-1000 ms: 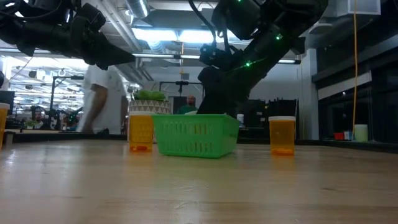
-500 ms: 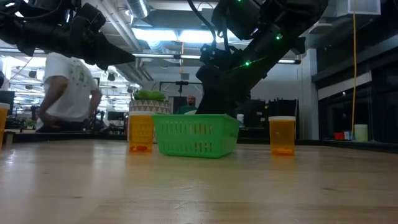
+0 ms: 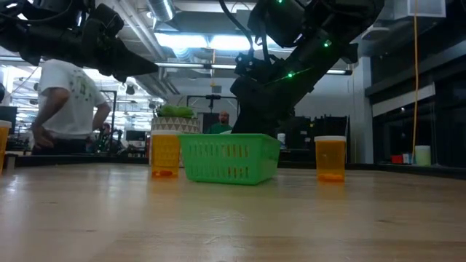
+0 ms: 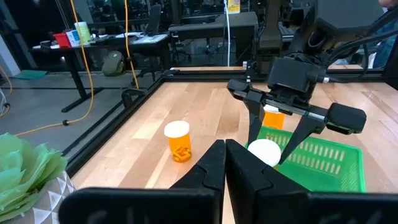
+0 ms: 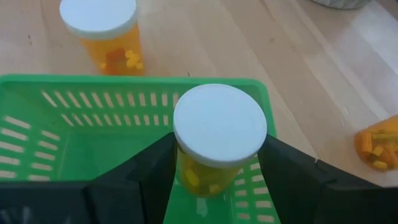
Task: Pick and place pill bottles into a basket
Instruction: Put the orange pill bottle into the green basket
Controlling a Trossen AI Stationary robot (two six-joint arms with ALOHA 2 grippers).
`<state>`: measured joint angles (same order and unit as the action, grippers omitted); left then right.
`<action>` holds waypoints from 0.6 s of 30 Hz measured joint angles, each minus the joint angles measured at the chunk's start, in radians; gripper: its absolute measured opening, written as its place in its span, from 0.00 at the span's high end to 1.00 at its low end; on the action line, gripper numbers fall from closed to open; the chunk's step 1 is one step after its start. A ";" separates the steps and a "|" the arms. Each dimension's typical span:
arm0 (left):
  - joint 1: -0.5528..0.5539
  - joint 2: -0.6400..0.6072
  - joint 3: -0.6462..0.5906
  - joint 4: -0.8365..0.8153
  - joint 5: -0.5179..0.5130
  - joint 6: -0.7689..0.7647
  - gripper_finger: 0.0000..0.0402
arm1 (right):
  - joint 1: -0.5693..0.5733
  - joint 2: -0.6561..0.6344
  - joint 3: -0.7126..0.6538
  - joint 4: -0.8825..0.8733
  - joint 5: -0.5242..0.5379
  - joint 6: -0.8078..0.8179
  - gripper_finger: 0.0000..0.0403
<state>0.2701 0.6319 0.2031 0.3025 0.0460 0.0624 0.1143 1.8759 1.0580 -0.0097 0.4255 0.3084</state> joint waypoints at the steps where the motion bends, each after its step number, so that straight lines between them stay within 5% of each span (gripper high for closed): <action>1: 0.000 0.000 0.000 0.000 0.000 0.000 0.98 | 0.000 0.000 0.000 0.000 0.000 0.000 0.45; 18: 0.000 0.000 0.000 0.000 0.000 0.000 0.98 | 0.000 0.000 0.000 -0.002 0.000 -0.003 0.38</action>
<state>0.2699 0.6319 0.2031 0.3023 0.0460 0.0624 0.1143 1.8759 1.0580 -0.0113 0.4256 0.3057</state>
